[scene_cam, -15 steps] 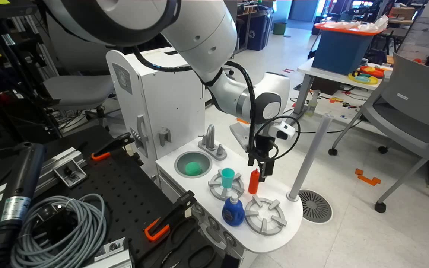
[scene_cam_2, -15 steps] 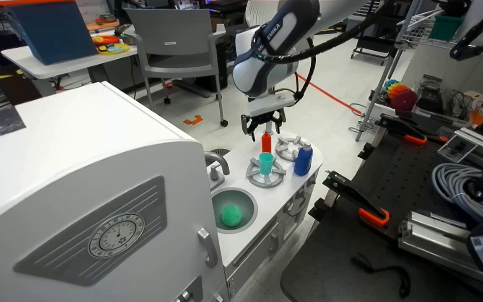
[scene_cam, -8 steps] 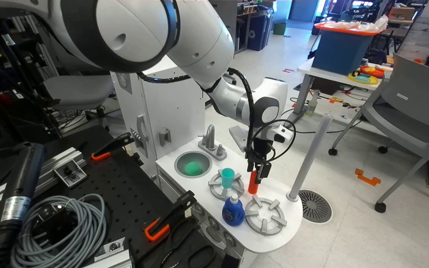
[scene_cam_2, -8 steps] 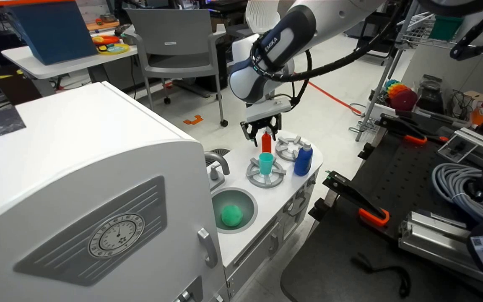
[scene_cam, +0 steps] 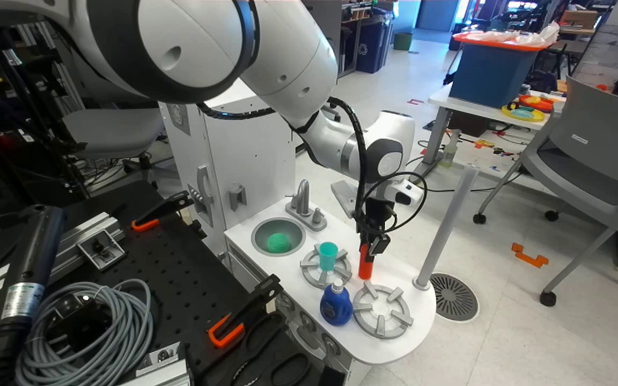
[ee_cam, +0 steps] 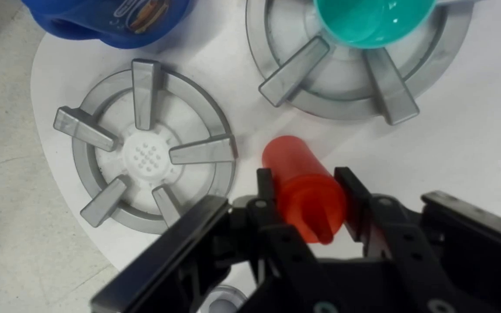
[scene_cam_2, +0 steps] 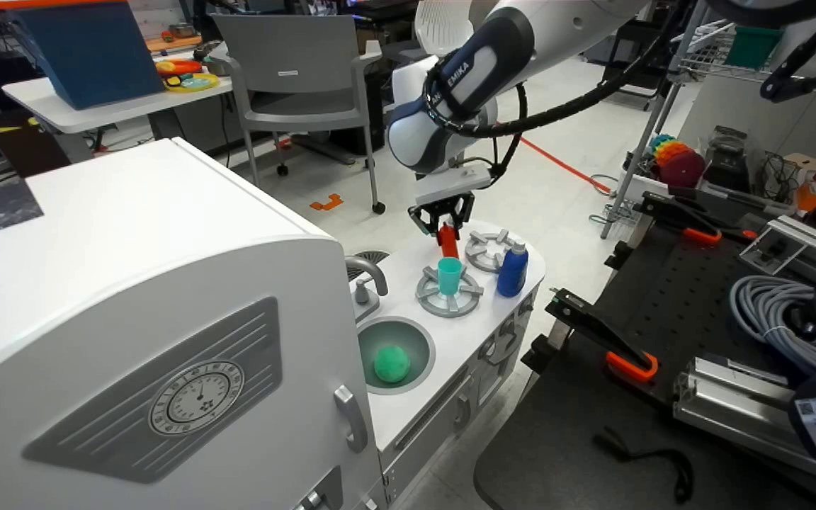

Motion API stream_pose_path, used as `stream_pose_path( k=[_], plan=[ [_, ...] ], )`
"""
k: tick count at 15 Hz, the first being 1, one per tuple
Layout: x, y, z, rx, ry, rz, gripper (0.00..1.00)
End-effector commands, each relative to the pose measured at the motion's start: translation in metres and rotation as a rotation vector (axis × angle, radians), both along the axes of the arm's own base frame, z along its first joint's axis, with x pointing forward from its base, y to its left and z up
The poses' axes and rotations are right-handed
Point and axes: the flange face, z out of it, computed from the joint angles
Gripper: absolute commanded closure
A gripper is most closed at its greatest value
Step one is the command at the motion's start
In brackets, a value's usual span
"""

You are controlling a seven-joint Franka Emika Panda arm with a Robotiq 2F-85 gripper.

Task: Put the orange bottle on the stove plate to the right

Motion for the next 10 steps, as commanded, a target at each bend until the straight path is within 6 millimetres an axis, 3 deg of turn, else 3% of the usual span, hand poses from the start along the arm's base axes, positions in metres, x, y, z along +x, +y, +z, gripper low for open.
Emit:
stream_pose_path(
  k=[1, 4, 7, 10],
  plan=[
    [0.008, 0.006, 0.007, -0.002, -0.071, 0.004, 0.86],
    [0.001, 0.0, 0.009, 0.024, -0.086, -0.002, 0.86],
    [-0.021, -0.012, 0.002, 0.043, -0.036, -0.054, 0.86],
    [-0.039, -0.022, 0.01, 0.053, -0.038, -0.078, 0.86]
  ],
)
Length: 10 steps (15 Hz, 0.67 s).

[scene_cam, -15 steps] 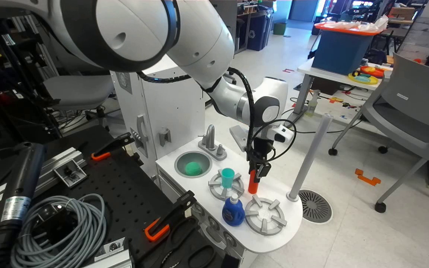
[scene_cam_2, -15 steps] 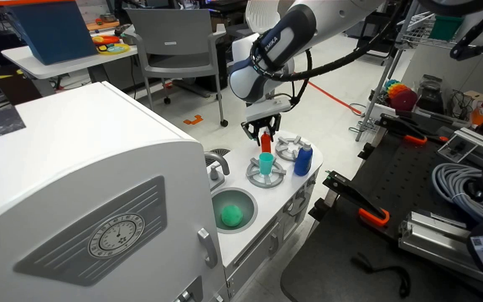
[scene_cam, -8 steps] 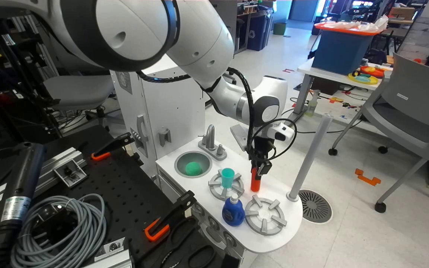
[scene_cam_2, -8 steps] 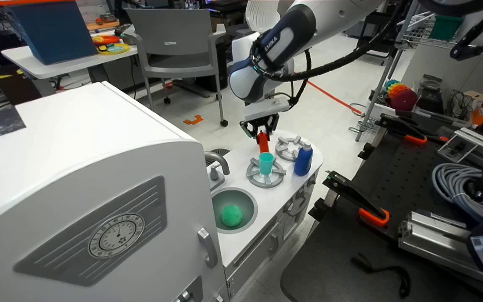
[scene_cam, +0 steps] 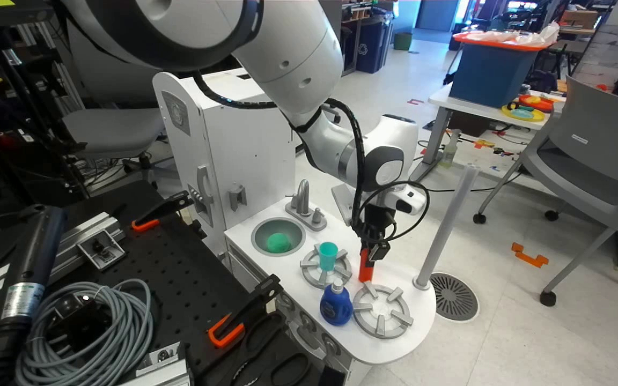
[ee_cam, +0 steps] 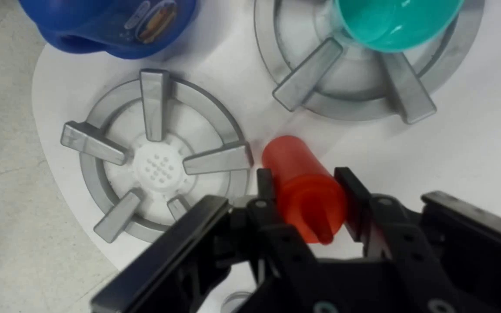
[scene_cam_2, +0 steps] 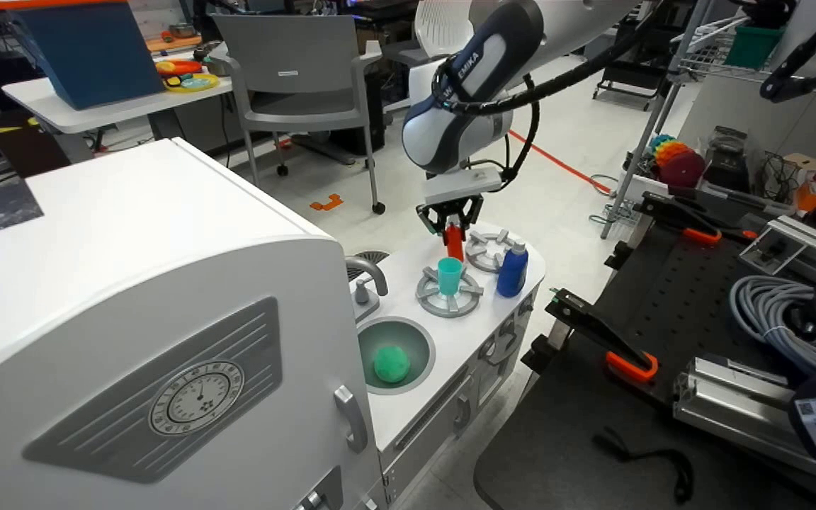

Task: Put the orange bottle on the stove plate to the right

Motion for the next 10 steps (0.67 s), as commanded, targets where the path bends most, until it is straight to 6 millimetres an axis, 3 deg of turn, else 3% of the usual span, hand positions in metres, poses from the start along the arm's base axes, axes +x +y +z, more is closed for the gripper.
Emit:
stream_pose_path(
  k=[1, 7, 10],
  plan=[
    [-0.027, -0.008, 0.015, 0.031, -0.029, -0.031, 0.86],
    [-0.062, -0.004, 0.04, 0.081, -0.134, 0.016, 0.86],
    [-0.079, -0.013, 0.056, 0.106, -0.156, 0.007, 0.86]
  ],
)
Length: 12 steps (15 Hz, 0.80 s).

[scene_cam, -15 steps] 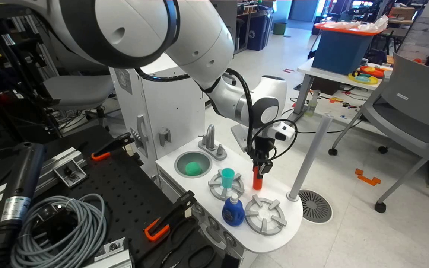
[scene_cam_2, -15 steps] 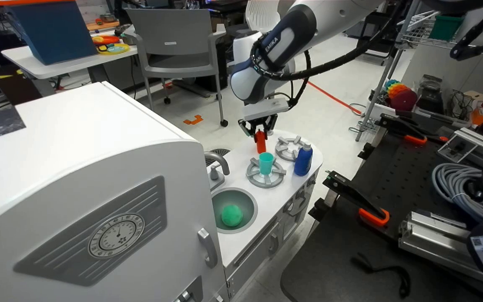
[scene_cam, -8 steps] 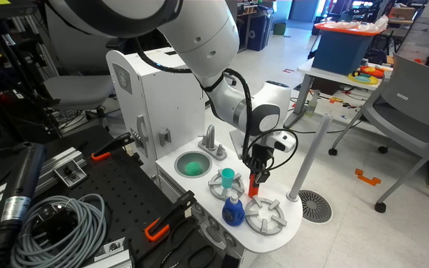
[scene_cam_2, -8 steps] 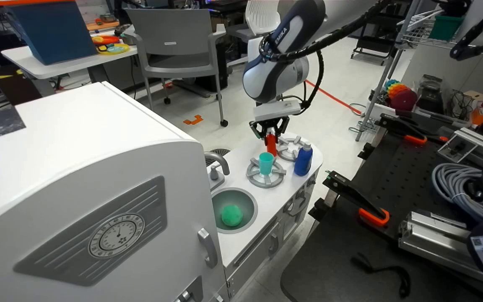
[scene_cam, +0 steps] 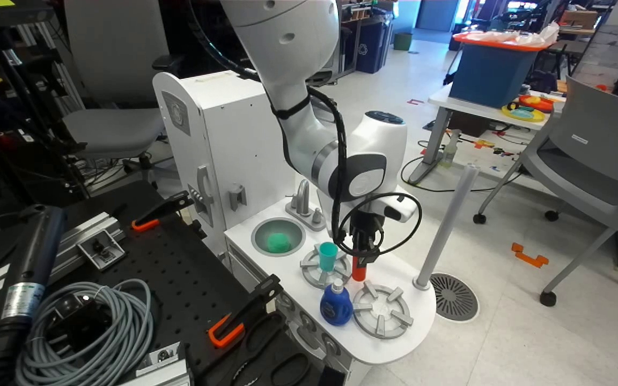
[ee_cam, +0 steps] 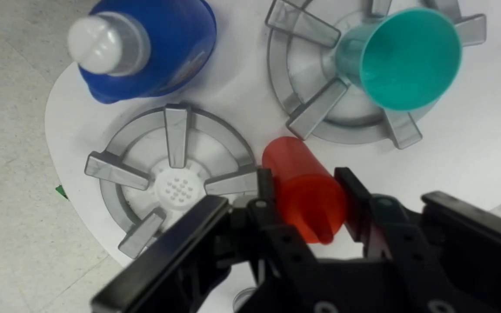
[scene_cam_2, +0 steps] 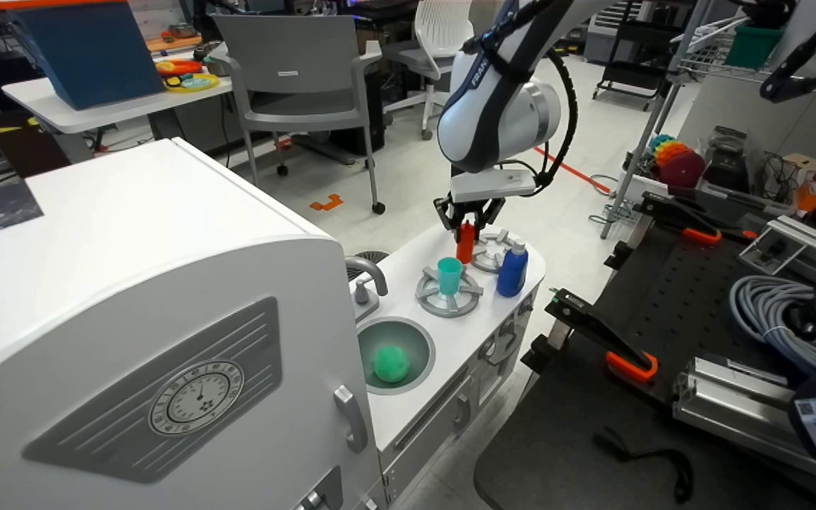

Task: Put the orange bottle on the stove plate to the right

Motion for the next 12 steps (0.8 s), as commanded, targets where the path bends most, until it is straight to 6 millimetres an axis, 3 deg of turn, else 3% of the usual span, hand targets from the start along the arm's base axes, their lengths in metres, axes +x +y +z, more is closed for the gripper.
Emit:
stream_pose_path(
  k=[1, 5, 12],
  plan=[
    [-0.028, -0.011, 0.033, 0.047, -0.015, -0.015, 0.86],
    [-0.035, -0.037, 0.048, 0.07, 0.0, -0.077, 0.86],
    [-0.003, -0.093, 0.043, 0.13, 0.023, -0.222, 0.86]
  ],
)
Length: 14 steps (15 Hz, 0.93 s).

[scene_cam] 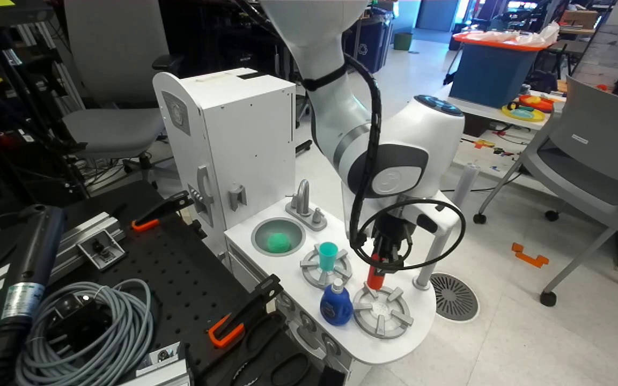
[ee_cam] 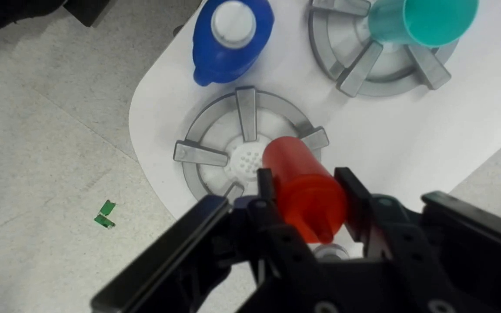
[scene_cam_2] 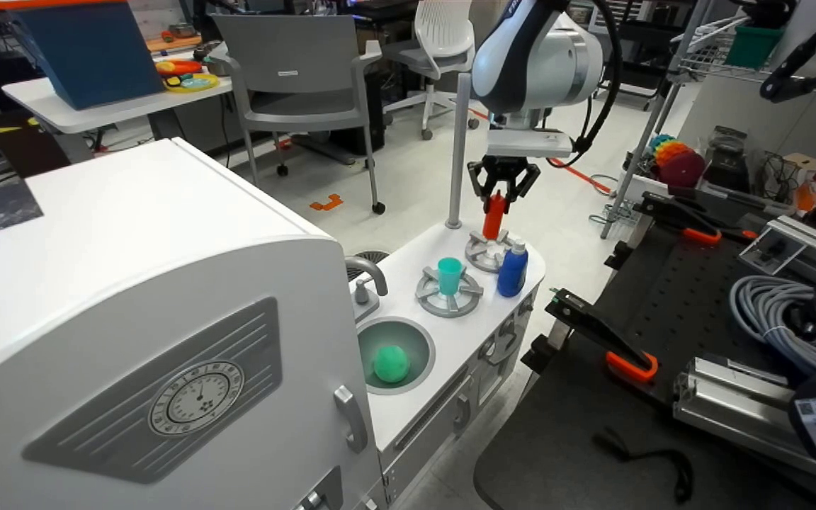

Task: Put the orange bottle on the stove plate to the right

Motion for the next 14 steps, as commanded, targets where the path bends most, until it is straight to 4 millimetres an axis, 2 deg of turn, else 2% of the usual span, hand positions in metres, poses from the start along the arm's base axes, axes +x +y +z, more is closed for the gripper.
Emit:
stream_pose_path(
  k=[1, 5, 10, 12, 14],
  plan=[
    [0.019, -0.025, -0.01, 0.049, 0.025, -0.064, 0.86],
    [0.027, -0.039, -0.035, 0.049, 0.084, -0.1, 0.86],
    [0.034, -0.033, -0.066, 0.027, 0.12, -0.101, 0.86],
    [0.037, -0.031, -0.075, 0.012, 0.118, -0.096, 0.86],
    [0.041, -0.031, -0.075, -0.001, 0.132, -0.098, 0.86]
  ],
)
